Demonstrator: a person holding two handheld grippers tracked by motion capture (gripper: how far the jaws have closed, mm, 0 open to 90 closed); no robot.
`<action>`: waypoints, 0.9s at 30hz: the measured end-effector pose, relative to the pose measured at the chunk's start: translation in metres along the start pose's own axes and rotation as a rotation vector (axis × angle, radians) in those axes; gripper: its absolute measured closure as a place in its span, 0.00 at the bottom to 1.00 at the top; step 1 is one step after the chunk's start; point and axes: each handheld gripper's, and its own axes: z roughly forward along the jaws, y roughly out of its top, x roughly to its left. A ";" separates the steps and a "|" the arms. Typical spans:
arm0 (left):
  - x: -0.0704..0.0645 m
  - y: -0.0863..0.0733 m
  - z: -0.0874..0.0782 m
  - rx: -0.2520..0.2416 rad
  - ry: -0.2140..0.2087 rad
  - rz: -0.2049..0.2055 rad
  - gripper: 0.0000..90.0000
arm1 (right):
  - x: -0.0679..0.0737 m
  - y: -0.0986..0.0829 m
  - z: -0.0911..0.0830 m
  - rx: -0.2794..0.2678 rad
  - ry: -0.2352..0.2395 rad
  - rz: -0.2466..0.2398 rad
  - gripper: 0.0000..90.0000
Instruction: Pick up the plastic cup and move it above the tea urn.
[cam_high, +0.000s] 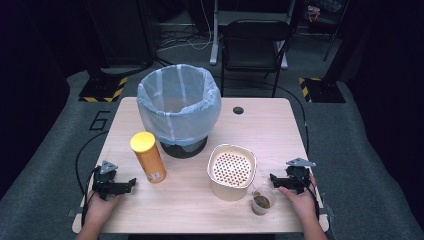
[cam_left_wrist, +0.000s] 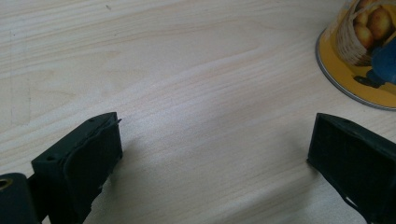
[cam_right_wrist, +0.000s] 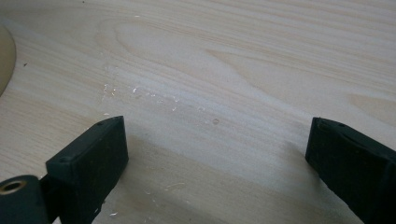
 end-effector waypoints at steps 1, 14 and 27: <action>0.000 0.001 -0.001 0.011 -0.003 0.003 0.03 | 0.000 0.000 0.000 -0.004 -0.001 0.003 0.06; -0.003 -0.001 -0.001 -0.004 0.006 -0.013 0.03 | 0.000 -0.001 0.000 -0.007 -0.003 -0.010 0.07; -0.003 -0.001 -0.001 -0.003 0.009 -0.009 0.03 | 0.002 -0.002 -0.006 -0.026 0.016 -0.012 0.29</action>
